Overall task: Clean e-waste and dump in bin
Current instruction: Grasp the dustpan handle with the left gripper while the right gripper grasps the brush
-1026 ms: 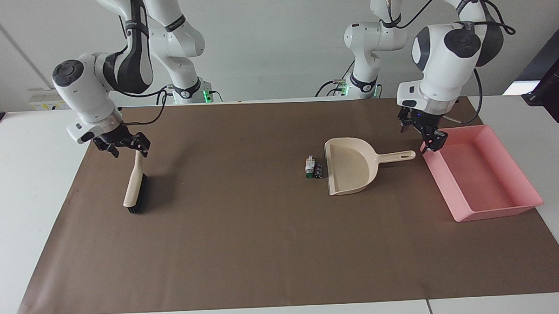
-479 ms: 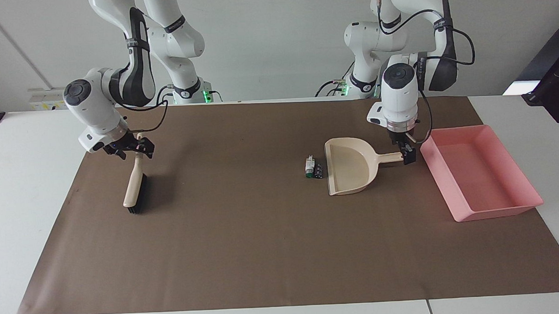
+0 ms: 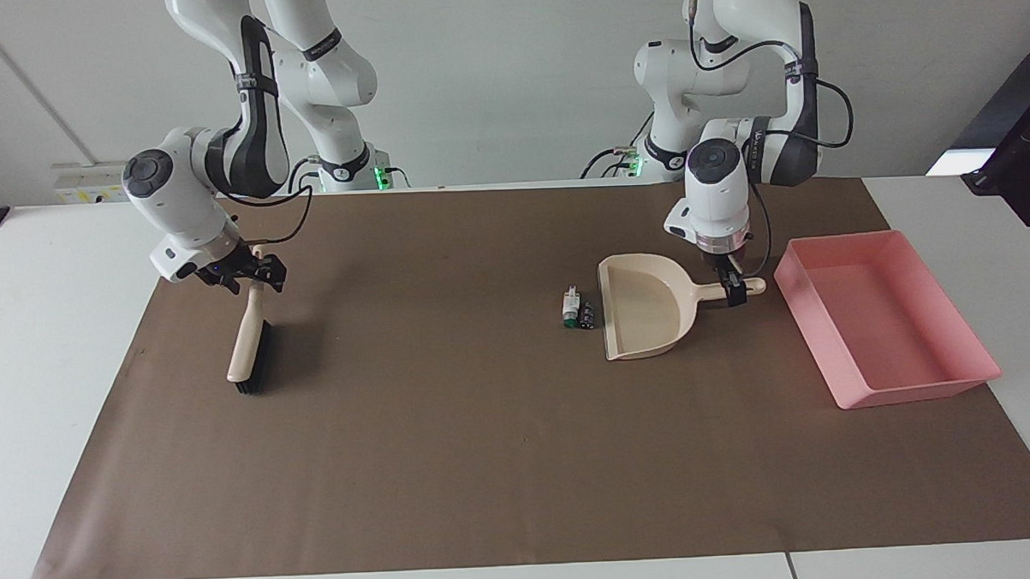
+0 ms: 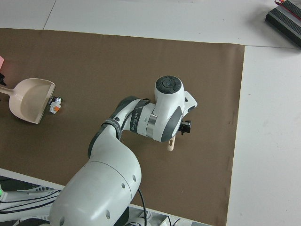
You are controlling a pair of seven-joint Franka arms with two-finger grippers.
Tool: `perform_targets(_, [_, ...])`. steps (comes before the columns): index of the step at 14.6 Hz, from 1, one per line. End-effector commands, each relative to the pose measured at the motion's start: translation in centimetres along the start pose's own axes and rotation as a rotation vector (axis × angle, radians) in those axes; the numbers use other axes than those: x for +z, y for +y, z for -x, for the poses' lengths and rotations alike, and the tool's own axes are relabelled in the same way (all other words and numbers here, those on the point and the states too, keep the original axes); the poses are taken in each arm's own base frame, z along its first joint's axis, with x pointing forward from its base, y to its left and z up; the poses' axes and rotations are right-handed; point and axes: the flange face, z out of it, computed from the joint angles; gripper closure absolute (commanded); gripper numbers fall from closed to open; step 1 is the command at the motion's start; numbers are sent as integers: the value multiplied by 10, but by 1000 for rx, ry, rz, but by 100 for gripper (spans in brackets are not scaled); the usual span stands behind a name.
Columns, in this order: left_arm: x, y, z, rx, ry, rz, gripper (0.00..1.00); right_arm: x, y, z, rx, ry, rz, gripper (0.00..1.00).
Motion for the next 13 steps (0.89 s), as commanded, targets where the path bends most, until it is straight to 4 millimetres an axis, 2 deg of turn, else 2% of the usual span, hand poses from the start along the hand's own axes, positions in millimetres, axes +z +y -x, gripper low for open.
perform_targets(1, [2,2,-3,21,-1,-22,13,-3,-2,1,-2,20,-21,27])
perform_targets(2, [2,2,-3,21,-1,-22,14,-3,-3,1,-4,23,-20,30])
perform_targets(3, [2,2,-3,19,-2,-21,22,-3,-2,1,-2,23,-21,34])
perform_targets(4, [1,2,-5,16,0,-25,35,-3,-2,1,-4,22,-21,47])
perform_targets(6, [-1,2,-8,22,1,-29,58,-3,-3,1,3,22,-23,100])
perform_targets(7, [-1,2,-8,24,1,-29,76,-5,-3,0,6,25,-23,100])
perform_targets(8, [-2,1,-8,26,2,-32,89,-7,-3,-2,6,28,-22,100])
perform_targets(9, [-5,-2,-8,30,3,-38,96,-7,-3,-3,15,27,-22,100])
perform_targets(13, [-19,-9,-1,15,-15,-29,100,-22,-5,-16,21,28,-22,100])
